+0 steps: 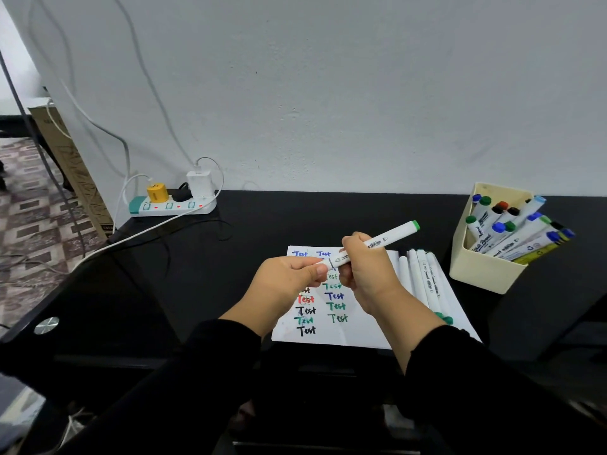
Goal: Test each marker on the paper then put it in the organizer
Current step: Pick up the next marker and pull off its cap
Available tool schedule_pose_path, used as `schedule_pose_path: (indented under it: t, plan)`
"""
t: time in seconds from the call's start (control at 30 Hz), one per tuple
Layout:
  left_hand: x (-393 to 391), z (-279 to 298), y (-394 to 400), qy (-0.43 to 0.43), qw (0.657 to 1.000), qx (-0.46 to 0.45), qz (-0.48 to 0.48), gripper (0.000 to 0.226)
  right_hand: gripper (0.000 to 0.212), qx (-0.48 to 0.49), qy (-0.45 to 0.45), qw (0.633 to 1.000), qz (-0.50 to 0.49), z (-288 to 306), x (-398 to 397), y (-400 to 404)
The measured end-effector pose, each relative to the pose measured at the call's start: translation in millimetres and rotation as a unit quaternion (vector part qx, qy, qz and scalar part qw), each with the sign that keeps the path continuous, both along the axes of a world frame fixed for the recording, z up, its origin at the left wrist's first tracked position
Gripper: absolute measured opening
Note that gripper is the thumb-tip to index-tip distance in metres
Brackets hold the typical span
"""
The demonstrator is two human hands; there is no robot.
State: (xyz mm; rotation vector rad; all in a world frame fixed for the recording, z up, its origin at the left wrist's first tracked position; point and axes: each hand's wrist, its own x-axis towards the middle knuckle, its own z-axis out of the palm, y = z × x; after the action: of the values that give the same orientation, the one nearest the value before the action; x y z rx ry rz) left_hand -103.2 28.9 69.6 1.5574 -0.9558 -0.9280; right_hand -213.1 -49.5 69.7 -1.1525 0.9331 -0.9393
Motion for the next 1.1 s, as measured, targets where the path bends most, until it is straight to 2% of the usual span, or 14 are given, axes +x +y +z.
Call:
schedule_pose_path:
  t: [0.37,0.43,0.5,0.53,0.6,0.67,0.7,0.73,0.8,0.93,1.0,1.1]
  plan:
    - [13,0,-6,-0.065,0.995,0.035,-0.063,0.009,0.031,0.014,0.044,0.998,0.047,3,-6,-2]
    - [19,1,-9,-0.076,0.994,0.039,-0.072,0.015,0.033,0.02,0.044,0.998,0.029,5,-7,-3]
    - [24,-3,-11,-0.073,0.995,0.03,-0.058,0.021,0.034,0.029,0.036,0.998,-0.03,6,-10,-7]
    - [26,-8,-12,-0.099,0.994,0.034,-0.04,0.025,0.034,0.028,0.034,0.997,-0.067,7,-12,-9]
    - [32,-25,-16,-0.211,0.974,0.079,-0.012,0.041,0.028,0.008,0.037,0.99,-0.136,9,-19,-15]
    - [37,-46,-16,-0.335,0.931,0.145,-0.021,0.052,0.013,-0.025,0.023,0.98,-0.197,11,-27,-22]
    - [39,-57,-17,-0.387,0.906,0.17,-0.028,0.053,0.012,-0.044,0.015,0.974,-0.222,12,-31,-25]
    - [41,-66,-16,-0.43,0.883,0.188,-0.032,0.054,0.021,-0.066,0.019,0.967,-0.246,13,-35,-29]
    - [42,-78,-16,-0.484,0.852,0.199,-0.029,0.053,0.038,-0.122,0.087,0.944,-0.295,15,-45,-40]
    - [41,-82,-18,-0.49,0.849,0.196,-0.023,0.052,0.054,-0.158,0.229,0.897,-0.344,22,-65,-66]
    - [42,-83,-17,-0.499,0.844,0.195,-0.021,0.052,0.058,-0.152,0.281,0.884,-0.341,27,-75,-76]
    - [41,-84,-17,-0.5,0.845,0.192,-0.016,0.052,0.052,-0.135,0.354,0.869,-0.317,36,-88,-91]
